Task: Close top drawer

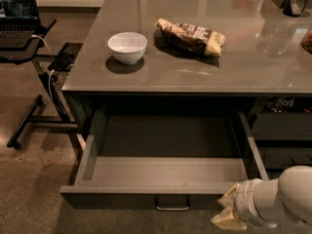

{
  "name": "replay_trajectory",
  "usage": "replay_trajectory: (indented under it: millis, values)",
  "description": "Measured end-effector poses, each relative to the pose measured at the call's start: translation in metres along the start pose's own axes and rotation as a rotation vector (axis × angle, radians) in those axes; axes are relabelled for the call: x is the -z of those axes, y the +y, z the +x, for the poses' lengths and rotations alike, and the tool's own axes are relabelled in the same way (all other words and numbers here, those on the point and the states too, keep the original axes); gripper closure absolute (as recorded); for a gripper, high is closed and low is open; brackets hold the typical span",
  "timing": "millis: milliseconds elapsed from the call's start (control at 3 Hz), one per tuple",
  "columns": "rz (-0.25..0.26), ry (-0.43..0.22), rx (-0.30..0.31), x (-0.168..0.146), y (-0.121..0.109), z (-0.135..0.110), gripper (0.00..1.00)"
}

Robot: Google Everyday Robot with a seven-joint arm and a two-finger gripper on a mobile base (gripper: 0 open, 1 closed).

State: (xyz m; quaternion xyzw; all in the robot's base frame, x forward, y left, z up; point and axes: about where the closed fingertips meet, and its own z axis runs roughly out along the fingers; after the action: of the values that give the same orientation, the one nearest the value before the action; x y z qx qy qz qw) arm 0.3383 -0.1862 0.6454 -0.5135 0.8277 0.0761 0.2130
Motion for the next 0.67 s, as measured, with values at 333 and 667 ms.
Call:
replay_trajectory:
  millis: [333,667]
  values:
    - [0.003,-0.005,0.003,-0.001,-0.001,-0.001,0.15]
    - [0.023,-0.054,0.059,-0.011,-0.035,-0.032,0.38]
